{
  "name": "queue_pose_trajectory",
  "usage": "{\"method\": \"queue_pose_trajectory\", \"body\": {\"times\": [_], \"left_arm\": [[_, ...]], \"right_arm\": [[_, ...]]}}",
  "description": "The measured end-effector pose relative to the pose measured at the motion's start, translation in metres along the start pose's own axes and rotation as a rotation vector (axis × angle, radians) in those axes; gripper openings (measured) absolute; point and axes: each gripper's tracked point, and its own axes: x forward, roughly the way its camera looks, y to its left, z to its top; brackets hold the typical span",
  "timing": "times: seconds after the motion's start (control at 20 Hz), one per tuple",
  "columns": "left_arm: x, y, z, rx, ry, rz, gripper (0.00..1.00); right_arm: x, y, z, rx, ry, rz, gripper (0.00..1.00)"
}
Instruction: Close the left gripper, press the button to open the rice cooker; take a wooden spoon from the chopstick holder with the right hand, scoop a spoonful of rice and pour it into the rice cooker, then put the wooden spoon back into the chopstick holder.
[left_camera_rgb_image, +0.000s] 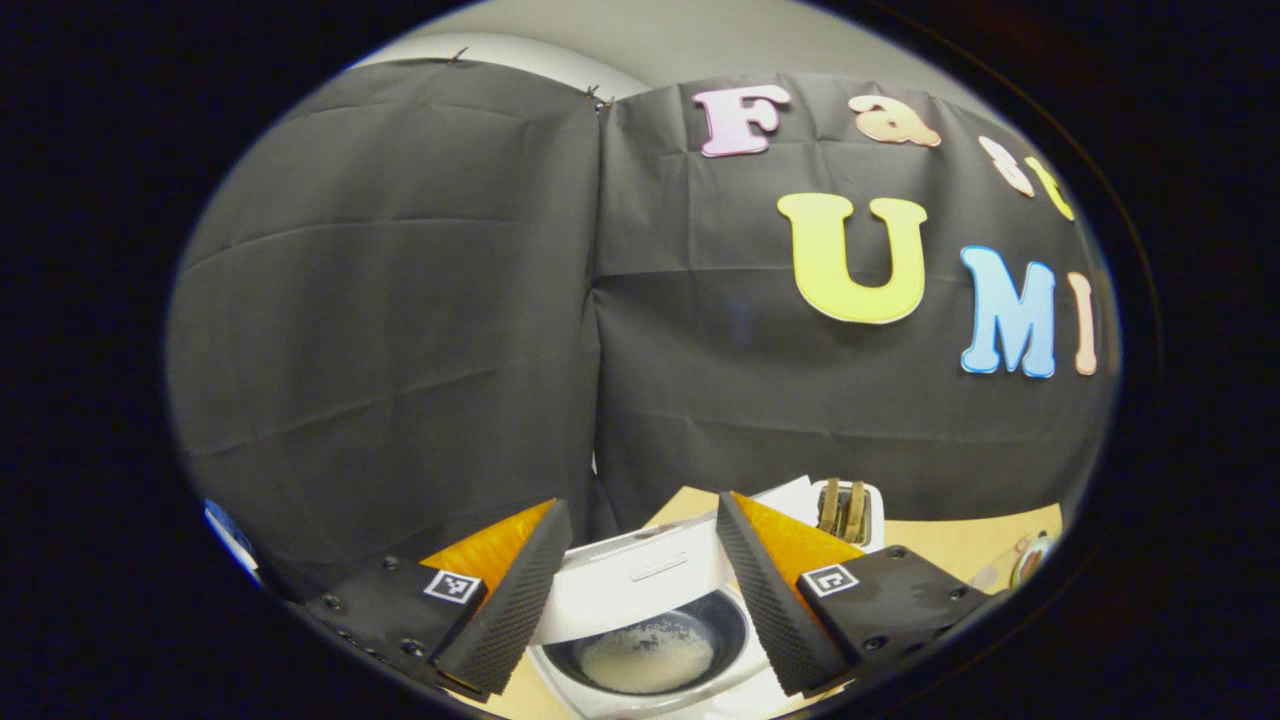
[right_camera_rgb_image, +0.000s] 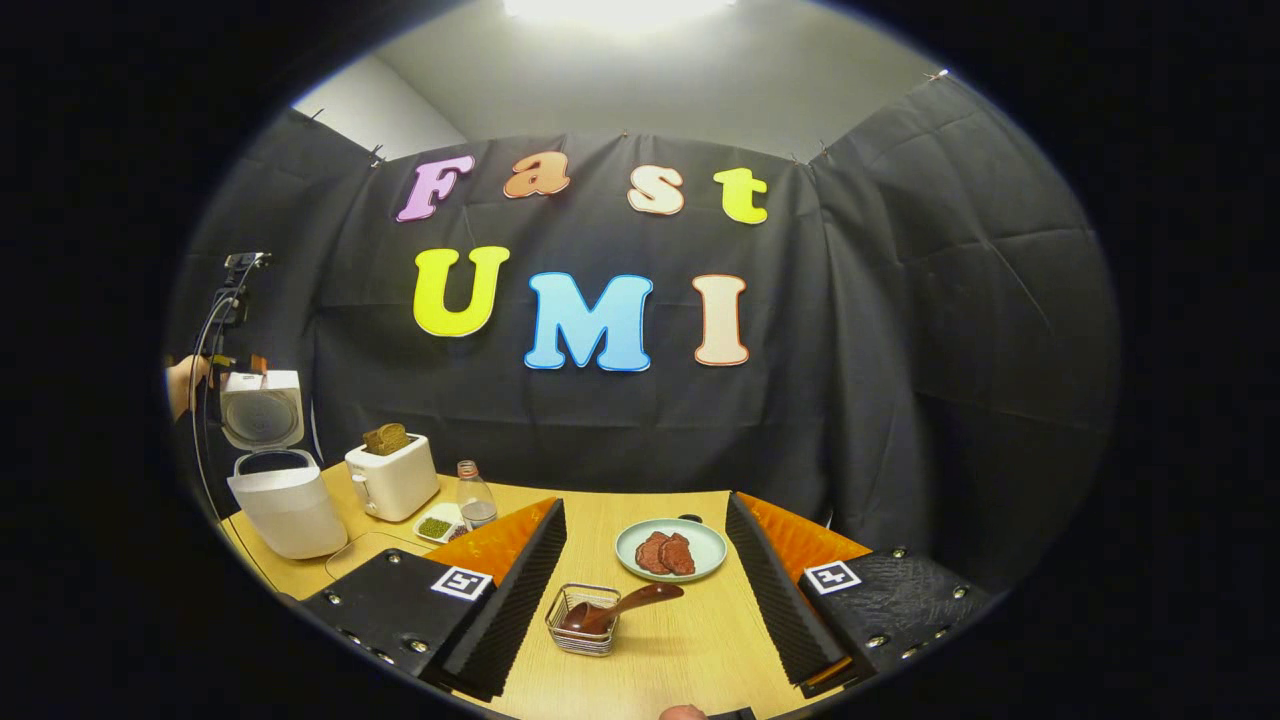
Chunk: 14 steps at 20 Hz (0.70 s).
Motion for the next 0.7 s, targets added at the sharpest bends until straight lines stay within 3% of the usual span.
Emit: {"method": "queue_pose_trajectory", "body": {"times": [0.7], "left_arm": [[-0.037,-0.037,-0.098,0.042,0.132,-0.004,1.00]], "right_arm": [[0.003,-0.019,-0.008,-0.023,0.016,0.054,0.98]]}}
